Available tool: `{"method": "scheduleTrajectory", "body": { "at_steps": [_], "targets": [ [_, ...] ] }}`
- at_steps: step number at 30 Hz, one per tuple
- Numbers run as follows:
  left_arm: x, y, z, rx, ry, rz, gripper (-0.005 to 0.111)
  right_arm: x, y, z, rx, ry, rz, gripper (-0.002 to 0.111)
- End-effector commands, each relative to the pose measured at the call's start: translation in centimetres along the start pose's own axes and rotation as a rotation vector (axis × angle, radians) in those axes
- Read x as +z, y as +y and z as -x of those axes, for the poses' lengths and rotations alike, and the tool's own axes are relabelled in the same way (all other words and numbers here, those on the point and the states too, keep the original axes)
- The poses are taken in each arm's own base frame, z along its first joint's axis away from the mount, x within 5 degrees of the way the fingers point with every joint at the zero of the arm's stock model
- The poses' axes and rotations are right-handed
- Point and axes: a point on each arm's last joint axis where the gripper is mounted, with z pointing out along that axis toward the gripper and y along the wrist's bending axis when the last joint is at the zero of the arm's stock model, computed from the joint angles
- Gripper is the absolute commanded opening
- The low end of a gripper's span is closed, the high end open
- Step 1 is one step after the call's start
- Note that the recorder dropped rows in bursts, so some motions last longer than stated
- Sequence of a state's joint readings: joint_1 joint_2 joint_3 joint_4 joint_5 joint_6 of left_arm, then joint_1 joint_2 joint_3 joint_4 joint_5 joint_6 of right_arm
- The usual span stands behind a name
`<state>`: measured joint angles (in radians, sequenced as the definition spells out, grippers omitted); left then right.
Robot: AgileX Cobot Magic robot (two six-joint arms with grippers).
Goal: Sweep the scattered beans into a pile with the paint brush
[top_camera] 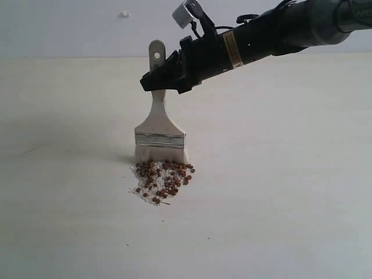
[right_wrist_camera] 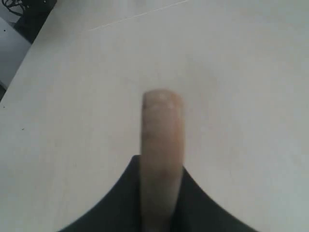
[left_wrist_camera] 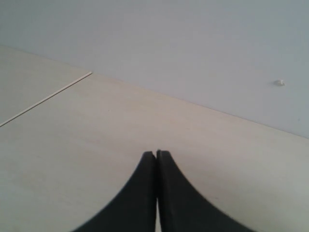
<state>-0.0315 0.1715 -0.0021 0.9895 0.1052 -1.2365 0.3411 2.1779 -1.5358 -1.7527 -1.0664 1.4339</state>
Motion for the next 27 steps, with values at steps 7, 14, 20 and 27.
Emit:
{"method": "scheduleTrajectory", "body": {
  "at_steps": [7,14,20,27],
  "targets": [
    [-0.1,0.1,-0.1,-0.005,-0.002,0.006,0.000,-1.4,-0.1,2.2,-0.030,-0.024,-0.139,0.000],
    [-0.1,0.1,-0.1,-0.005,-0.002,0.006,0.000,-2.4,0.0,2.8,0.010,-0.025,-0.264,0.000],
    [-0.1,0.1,-0.1,-0.005,-0.002,0.006,0.000,-4.1,2.0,1.9,0.039,-0.001,-0.372,0.000],
    [-0.1,0.1,-0.1,-0.005,-0.002,0.006,0.000,-9.6,8.6,4.0,0.062,-0.191,-0.587,0.000]
  ]
}}
